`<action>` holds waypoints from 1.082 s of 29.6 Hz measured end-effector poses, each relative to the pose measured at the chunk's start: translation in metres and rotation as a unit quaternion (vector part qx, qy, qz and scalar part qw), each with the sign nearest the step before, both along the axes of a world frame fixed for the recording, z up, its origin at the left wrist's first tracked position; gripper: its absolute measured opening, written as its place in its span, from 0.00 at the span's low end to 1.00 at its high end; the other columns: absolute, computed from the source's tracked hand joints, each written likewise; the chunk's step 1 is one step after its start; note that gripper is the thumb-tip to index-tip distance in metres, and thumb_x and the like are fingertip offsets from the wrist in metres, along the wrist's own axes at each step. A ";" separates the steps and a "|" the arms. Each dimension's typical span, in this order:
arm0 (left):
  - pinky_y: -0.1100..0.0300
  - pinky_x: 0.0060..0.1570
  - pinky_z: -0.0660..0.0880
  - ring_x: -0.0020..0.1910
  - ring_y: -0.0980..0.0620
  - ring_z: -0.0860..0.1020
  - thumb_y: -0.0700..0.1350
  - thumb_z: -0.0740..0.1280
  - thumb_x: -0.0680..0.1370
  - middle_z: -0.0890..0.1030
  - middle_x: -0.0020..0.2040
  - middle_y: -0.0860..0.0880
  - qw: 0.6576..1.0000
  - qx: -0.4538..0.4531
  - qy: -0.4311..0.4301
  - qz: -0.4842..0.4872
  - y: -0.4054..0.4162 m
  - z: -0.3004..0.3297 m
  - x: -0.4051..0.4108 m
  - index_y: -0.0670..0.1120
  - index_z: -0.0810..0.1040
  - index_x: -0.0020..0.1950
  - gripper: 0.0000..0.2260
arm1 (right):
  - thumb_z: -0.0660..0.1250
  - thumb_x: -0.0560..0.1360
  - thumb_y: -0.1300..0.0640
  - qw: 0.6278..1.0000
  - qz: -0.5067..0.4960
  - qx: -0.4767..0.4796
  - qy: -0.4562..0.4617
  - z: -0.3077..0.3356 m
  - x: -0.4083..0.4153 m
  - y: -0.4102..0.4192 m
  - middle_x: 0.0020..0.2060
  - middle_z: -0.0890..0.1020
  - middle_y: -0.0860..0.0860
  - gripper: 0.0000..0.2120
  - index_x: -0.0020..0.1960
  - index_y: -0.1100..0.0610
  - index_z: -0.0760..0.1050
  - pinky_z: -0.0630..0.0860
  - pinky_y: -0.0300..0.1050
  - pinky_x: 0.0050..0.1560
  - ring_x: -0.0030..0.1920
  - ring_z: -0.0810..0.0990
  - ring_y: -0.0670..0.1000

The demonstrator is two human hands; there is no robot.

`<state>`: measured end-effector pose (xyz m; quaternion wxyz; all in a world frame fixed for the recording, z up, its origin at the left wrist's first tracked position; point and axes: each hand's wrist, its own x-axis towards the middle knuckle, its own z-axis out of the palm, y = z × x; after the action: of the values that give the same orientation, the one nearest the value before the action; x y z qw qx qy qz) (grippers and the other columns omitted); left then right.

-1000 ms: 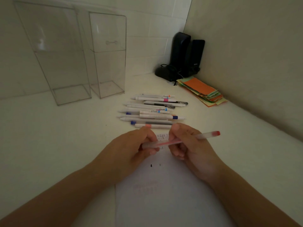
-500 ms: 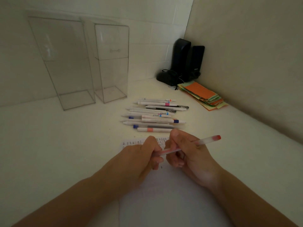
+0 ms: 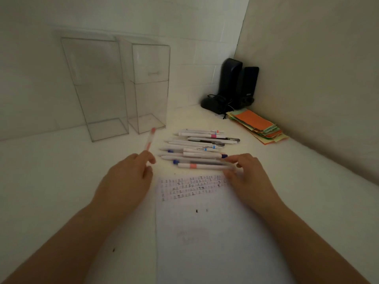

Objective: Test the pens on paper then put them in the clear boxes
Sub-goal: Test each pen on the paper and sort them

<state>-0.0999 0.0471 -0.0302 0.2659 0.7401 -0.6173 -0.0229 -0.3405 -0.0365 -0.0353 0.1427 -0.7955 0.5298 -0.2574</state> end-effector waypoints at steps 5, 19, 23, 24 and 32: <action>0.57 0.45 0.71 0.48 0.50 0.69 0.49 0.56 0.78 0.72 0.51 0.49 0.987 0.088 -0.097 0.088 0.008 0.004 0.010 0.51 0.72 0.54 0.08 | 0.66 0.74 0.59 0.997 0.034 -0.064 0.022 -0.006 0.002 -0.001 0.48 0.71 0.47 0.10 0.55 0.55 0.79 0.64 0.37 0.52 0.52 0.72 0.50; 0.53 0.47 0.75 0.44 0.48 0.75 0.56 0.56 0.77 0.72 0.45 0.47 0.977 0.131 -0.103 0.136 0.009 0.010 0.015 0.47 0.75 0.52 0.15 | 0.63 0.76 0.56 0.993 0.019 -0.080 0.083 -0.007 0.006 -0.001 0.51 0.76 0.51 0.07 0.53 0.54 0.76 0.66 0.45 0.51 0.52 0.71 0.52; 0.54 0.47 0.76 0.42 0.49 0.76 0.55 0.56 0.78 0.74 0.42 0.49 0.974 0.152 -0.102 0.135 0.010 0.011 0.019 0.48 0.75 0.48 0.14 | 0.63 0.76 0.56 0.993 0.021 -0.085 0.079 -0.006 0.005 0.000 0.50 0.77 0.51 0.06 0.51 0.53 0.76 0.62 0.42 0.49 0.51 0.71 0.51; 0.54 0.47 0.76 0.42 0.49 0.76 0.55 0.56 0.78 0.74 0.41 0.49 0.973 0.155 -0.107 0.134 0.010 0.011 0.019 0.48 0.76 0.48 0.14 | 0.63 0.76 0.56 0.994 0.021 -0.086 0.072 -0.006 0.005 0.000 0.50 0.78 0.51 0.06 0.51 0.53 0.77 0.62 0.42 0.49 0.51 0.71 0.51; 0.50 0.51 0.67 0.44 0.47 0.72 0.51 0.63 0.73 0.76 0.42 0.47 0.983 -0.136 -0.110 -0.055 0.008 0.014 -0.013 0.48 0.76 0.40 0.07 | 0.63 0.76 0.55 0.990 0.073 -0.118 0.012 0.008 0.008 0.017 0.45 0.78 0.45 0.05 0.49 0.53 0.77 0.64 0.37 0.47 0.47 0.71 0.46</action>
<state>-0.1130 0.0547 -0.0162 0.2930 0.6597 -0.6801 0.1283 -0.3327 -0.0190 -0.0269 0.0598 -0.8464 0.4378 -0.2972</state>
